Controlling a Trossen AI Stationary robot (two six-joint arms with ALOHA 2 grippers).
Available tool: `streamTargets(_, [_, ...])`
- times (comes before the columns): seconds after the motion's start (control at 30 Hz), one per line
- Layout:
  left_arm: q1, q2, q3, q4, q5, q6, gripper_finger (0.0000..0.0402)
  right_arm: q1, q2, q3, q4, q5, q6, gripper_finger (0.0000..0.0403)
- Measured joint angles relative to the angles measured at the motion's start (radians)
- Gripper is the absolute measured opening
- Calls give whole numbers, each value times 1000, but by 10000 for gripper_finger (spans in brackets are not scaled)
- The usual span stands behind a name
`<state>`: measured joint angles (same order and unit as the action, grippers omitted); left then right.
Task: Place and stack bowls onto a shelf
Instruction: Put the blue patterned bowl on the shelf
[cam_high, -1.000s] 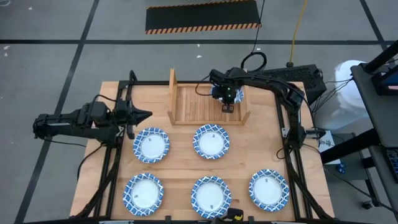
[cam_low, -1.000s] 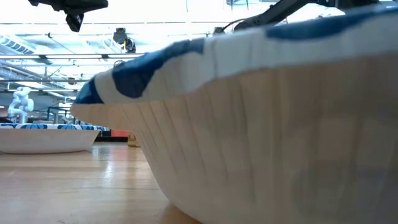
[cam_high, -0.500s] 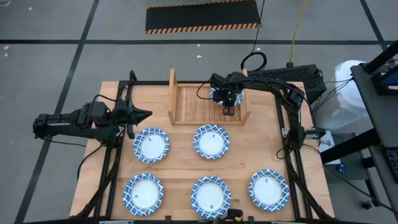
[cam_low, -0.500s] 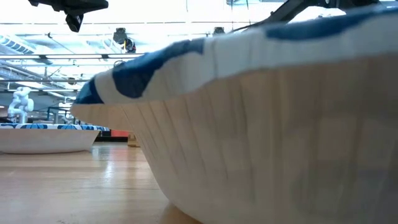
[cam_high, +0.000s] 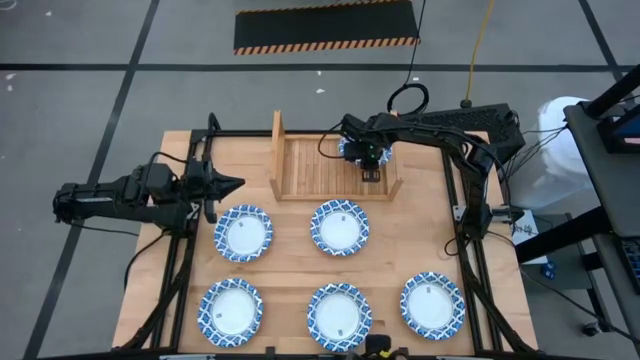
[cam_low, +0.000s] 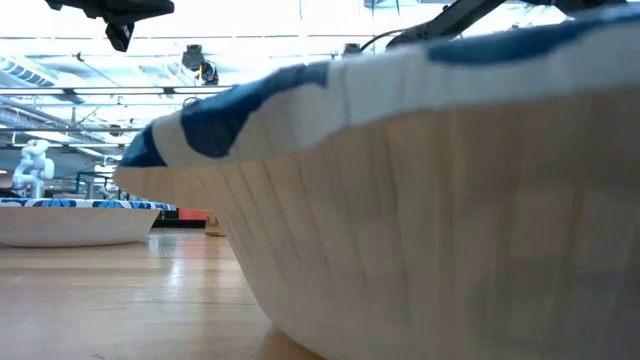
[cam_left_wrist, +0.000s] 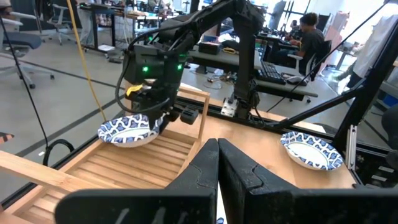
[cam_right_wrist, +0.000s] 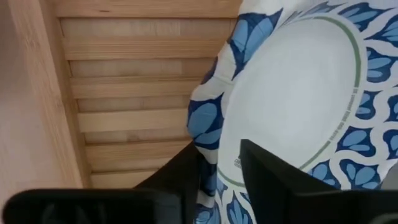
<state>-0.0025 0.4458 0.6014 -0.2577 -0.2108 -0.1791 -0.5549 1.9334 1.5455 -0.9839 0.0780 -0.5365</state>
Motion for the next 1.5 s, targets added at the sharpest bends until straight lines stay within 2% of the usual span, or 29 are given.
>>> streamTargets(0.27, [0, 0, 0, 0, 0, 0, 6, 0, -2, 0, 3, 31, -8, 155])
streamTargets(0.7, [0, 0, 0, 0, 0, 0, 6, 47, -2, 1, -2, 27, -107, 169])
streamTargets(0.97, [0, 0, 0, -1, 0, 0, 6, 75, -51, 1, 3, 55, -134, 174])
streamTargets(1.13, [0, 0, 0, -2, 0, 0, 6, 81, -132, 1, -14, 164, -135, 174])
streamTargets(1.33, [0, 0, 0, -2, 0, 0, 6, 137, -302, 1, -103, 155, -114, 174])
streamTargets(1.5, [0, 0, 0, -2, 0, 1, 6, 221, -456, 1, -240, 129, 2, 174])
